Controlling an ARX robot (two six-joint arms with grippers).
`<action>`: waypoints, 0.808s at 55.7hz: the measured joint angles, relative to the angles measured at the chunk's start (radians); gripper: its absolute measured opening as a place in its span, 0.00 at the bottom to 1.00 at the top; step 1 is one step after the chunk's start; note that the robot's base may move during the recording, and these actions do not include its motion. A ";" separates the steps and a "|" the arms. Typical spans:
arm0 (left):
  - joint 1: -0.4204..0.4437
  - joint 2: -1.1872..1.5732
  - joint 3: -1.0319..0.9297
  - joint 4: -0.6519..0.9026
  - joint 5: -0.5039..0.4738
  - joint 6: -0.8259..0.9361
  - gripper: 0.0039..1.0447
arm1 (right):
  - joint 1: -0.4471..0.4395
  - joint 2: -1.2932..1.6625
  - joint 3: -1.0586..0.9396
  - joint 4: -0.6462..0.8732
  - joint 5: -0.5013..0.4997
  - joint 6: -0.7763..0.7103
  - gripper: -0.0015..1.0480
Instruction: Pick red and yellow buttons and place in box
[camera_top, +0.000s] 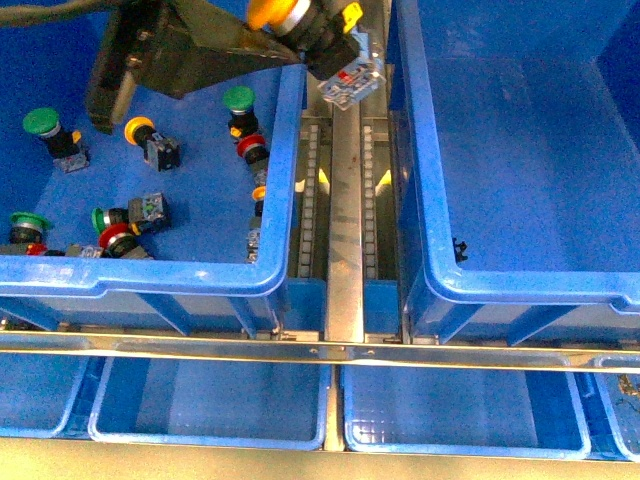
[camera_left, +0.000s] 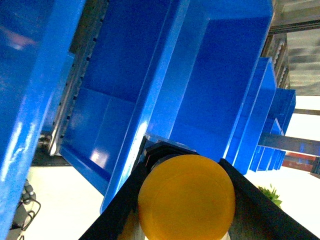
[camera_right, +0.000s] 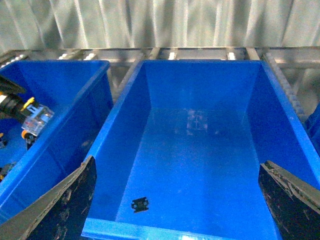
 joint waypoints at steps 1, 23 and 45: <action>-0.008 0.007 0.004 0.005 0.000 -0.003 0.32 | 0.000 0.000 0.000 0.000 0.000 0.000 0.94; -0.104 0.147 0.087 0.076 -0.028 -0.124 0.32 | 0.000 0.000 0.000 0.000 0.000 0.000 0.94; -0.179 0.213 0.193 0.097 -0.042 -0.209 0.32 | 0.000 0.000 0.000 0.000 0.000 0.000 0.94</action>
